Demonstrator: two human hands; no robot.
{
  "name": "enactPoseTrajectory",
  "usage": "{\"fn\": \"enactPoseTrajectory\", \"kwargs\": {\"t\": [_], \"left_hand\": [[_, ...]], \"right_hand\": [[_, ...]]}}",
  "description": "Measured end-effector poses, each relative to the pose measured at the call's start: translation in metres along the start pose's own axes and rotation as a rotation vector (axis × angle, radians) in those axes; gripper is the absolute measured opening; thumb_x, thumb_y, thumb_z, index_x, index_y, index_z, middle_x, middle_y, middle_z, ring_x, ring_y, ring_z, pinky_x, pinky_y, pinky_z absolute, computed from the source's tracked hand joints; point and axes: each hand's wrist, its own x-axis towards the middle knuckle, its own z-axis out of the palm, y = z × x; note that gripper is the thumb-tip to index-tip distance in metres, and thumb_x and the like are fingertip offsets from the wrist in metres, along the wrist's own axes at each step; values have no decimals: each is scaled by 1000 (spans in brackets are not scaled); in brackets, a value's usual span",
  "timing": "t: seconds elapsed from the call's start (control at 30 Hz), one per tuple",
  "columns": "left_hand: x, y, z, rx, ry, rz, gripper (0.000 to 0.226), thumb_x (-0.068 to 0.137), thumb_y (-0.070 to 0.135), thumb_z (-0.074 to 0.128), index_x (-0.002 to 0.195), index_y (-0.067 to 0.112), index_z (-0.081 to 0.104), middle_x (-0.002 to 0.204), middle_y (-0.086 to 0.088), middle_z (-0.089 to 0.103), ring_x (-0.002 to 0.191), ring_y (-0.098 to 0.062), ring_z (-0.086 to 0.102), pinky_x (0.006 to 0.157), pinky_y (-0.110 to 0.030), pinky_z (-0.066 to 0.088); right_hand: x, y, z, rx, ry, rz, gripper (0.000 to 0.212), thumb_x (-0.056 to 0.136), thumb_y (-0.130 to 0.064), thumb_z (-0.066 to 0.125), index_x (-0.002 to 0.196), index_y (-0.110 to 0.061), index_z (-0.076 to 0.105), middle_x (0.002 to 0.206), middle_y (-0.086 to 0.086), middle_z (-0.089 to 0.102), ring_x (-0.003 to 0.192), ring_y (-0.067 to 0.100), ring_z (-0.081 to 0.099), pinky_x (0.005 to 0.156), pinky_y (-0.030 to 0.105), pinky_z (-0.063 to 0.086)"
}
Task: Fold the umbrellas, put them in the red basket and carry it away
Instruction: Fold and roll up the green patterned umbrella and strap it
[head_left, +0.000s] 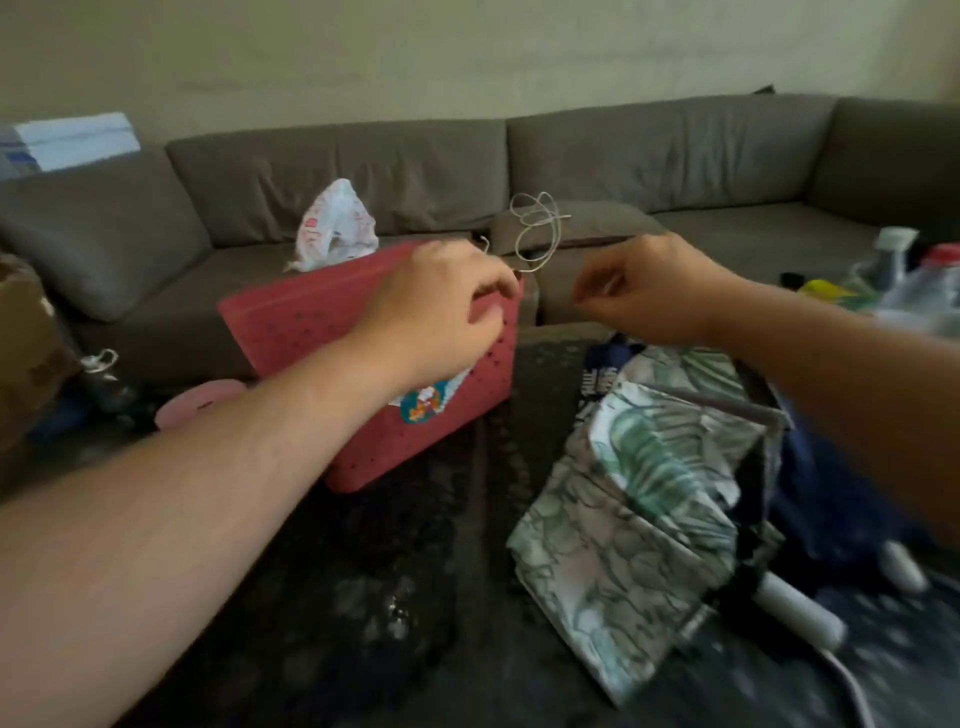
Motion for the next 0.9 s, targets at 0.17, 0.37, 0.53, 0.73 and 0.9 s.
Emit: {"fn": "enactPoseTrajectory", "kwargs": {"t": [0.17, 0.37, 0.53, 0.73, 0.9], "left_hand": [[-57, 89, 70, -156, -389, -2, 31, 92, 31, 71, 122, 38, 74, 138, 2, 56, 129, -23, 51, 111, -36, 41], [-116, 143, 128, -220, -669, -200, 81, 95, 41, 67, 162, 48, 22, 172, 6, 9, 158, -29, 10, 128, -48, 23], [-141, 160, 144, -202, -808, -241, 81, 99, 38, 64, 164, 47, 15, 175, 15, -6, 162, -21, -5, 130, -48, 17], [-149, 152, 136, -436, -696, -360, 88, 89, -2, 48, 155, 56, 36, 167, 17, 33, 144, -15, 48, 107, -24, 44], [-159, 133, 130, -507, -606, -404, 66, 95, 7, 50, 128, 63, 57, 134, 14, 65, 103, -9, 71, 86, -38, 63]], "right_hand": [[-101, 43, 12, 229, 104, 324, 12, 90, -29, 70, 100, -35, 73, 92, -7, 73, 89, 17, 68, 82, 30, 52], [-198, 71, 78, 237, -95, 572, 37, 92, -63, 61, 104, -29, 65, 100, -2, 68, 99, 26, 65, 76, 34, 44], [-223, 76, 95, 338, -341, 700, 111, 67, -102, 41, 151, -30, 38, 148, 13, 54, 132, 35, 54, 103, 43, 45], [-221, 61, 121, 77, -410, 734, 125, 70, -94, 56, 163, -33, -2, 163, 19, 26, 141, 45, 41, 107, 56, 46], [-212, 61, 128, -36, -389, 670, 73, 75, -80, 66, 121, -28, 41, 124, 1, 60, 110, 32, 61, 90, 53, 50]]}}
